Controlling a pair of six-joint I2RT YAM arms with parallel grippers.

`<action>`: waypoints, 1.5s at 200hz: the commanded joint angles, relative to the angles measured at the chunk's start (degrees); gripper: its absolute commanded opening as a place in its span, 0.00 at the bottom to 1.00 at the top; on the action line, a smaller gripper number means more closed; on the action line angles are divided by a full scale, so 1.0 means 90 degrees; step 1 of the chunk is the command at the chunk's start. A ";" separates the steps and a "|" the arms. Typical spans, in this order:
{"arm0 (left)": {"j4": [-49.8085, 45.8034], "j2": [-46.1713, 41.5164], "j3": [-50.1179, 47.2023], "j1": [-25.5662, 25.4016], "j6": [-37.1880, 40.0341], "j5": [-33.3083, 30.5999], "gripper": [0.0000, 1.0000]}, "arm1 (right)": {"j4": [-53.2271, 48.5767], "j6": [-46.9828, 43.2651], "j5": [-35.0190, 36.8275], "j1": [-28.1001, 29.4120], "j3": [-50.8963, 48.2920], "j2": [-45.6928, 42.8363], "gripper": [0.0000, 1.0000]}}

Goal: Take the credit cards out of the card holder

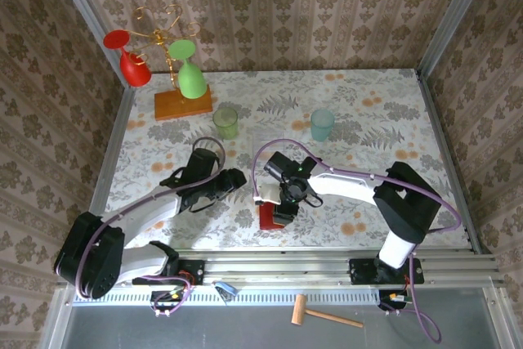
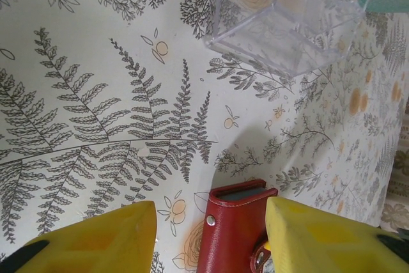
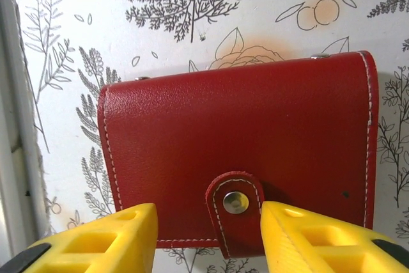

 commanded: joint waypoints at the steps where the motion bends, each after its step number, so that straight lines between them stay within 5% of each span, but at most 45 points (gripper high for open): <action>1: -0.0042 -0.0212 -0.0084 0.0074 -0.0096 0.0038 0.49 | -0.0111 -0.0457 0.0243 0.0042 0.0120 0.0029 0.45; 75: -0.0041 -0.0502 -0.0266 0.0153 -0.0180 -0.0007 0.49 | -0.0073 -0.0815 0.0308 0.0130 0.0200 0.0021 0.39; 202: -0.0075 -0.0743 -0.0438 0.0289 -0.0245 -0.0036 0.49 | -0.0299 -0.1058 0.0601 0.0130 0.0559 0.0636 0.48; 300: 0.0062 -0.0635 -0.0445 0.0358 -0.0282 -0.0007 0.49 | -0.0122 -0.0811 0.0518 0.0152 0.0549 0.0742 0.25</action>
